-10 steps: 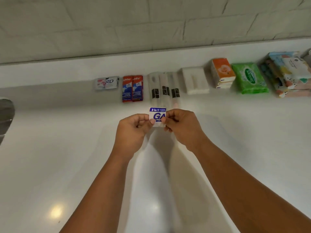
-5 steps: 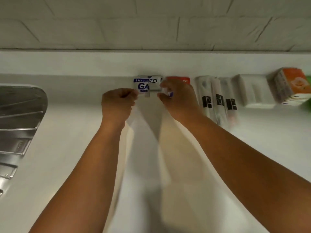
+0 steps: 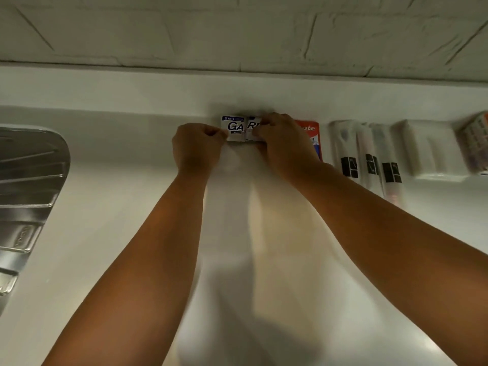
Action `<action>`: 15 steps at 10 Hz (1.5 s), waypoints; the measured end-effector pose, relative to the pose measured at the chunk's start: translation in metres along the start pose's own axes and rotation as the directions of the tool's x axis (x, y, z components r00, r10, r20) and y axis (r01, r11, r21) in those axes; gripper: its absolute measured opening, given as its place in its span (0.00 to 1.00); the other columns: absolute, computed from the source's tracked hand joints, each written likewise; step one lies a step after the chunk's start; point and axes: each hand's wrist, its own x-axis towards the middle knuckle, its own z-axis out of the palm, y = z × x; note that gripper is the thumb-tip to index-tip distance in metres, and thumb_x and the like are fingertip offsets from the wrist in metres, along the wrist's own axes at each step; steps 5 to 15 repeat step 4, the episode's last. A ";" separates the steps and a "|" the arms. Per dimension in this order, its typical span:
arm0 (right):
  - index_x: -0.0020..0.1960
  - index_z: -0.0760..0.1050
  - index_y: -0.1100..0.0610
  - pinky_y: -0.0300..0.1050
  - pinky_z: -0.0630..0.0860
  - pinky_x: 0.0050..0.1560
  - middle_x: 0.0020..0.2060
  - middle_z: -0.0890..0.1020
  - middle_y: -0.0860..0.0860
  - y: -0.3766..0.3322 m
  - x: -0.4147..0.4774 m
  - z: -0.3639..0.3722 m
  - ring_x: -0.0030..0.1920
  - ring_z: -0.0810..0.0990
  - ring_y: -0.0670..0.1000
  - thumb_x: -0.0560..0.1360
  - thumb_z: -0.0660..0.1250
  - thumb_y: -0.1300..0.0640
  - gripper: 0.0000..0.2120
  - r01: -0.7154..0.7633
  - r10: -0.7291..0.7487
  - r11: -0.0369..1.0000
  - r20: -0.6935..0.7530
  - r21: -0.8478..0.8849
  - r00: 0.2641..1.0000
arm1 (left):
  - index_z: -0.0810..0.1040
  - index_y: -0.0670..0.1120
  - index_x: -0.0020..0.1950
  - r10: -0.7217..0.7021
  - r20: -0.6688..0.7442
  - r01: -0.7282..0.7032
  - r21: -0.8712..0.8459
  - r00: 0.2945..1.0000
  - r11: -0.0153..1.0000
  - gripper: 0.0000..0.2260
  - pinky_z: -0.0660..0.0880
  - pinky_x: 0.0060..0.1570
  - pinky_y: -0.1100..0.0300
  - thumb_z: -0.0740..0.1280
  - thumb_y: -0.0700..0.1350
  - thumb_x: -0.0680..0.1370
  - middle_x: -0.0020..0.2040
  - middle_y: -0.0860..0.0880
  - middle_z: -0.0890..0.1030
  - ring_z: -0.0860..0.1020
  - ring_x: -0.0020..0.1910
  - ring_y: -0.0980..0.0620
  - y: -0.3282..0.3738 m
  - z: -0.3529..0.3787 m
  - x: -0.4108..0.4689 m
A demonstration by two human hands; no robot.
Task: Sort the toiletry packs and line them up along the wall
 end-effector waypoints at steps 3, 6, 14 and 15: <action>0.67 0.75 0.57 0.51 0.74 0.64 0.65 0.74 0.57 -0.003 0.000 -0.008 0.64 0.74 0.57 0.80 0.63 0.58 0.16 -0.003 0.003 1.000 0.040 -0.006 0.999 | 0.87 0.50 0.47 0.044 -0.014 -0.043 0.076 0.999 0.996 0.09 0.79 0.47 0.58 0.73 0.54 0.73 0.44 0.49 0.87 0.83 0.46 0.49 0.003 0.000 -0.001; 0.64 0.77 0.59 0.48 0.75 0.61 0.64 0.77 0.56 -0.006 -0.011 -0.010 0.62 0.76 0.57 0.78 0.64 0.61 0.15 0.001 0.006 0.998 -0.116 0.067 0.993 | 0.86 0.48 0.49 0.047 -0.041 -0.045 0.039 0.998 0.998 0.11 0.78 0.49 0.59 0.72 0.54 0.75 0.45 0.48 0.86 0.83 0.47 0.48 0.003 -0.003 -0.003; 0.64 0.77 0.59 0.48 0.75 0.61 0.64 0.77 0.56 -0.006 -0.011 -0.010 0.62 0.76 0.57 0.78 0.64 0.61 0.15 0.001 0.006 0.998 -0.116 0.067 0.993 | 0.86 0.48 0.49 0.047 -0.041 -0.045 0.039 0.998 0.998 0.11 0.78 0.49 0.59 0.72 0.54 0.75 0.45 0.48 0.86 0.83 0.47 0.48 0.003 -0.003 -0.003; 0.64 0.77 0.59 0.48 0.75 0.61 0.64 0.77 0.56 -0.006 -0.011 -0.010 0.62 0.76 0.57 0.78 0.64 0.61 0.15 0.001 0.006 0.998 -0.116 0.067 0.993 | 0.86 0.48 0.49 0.047 -0.041 -0.045 0.039 0.998 0.998 0.11 0.78 0.49 0.59 0.72 0.54 0.75 0.45 0.48 0.86 0.83 0.47 0.48 0.003 -0.003 -0.003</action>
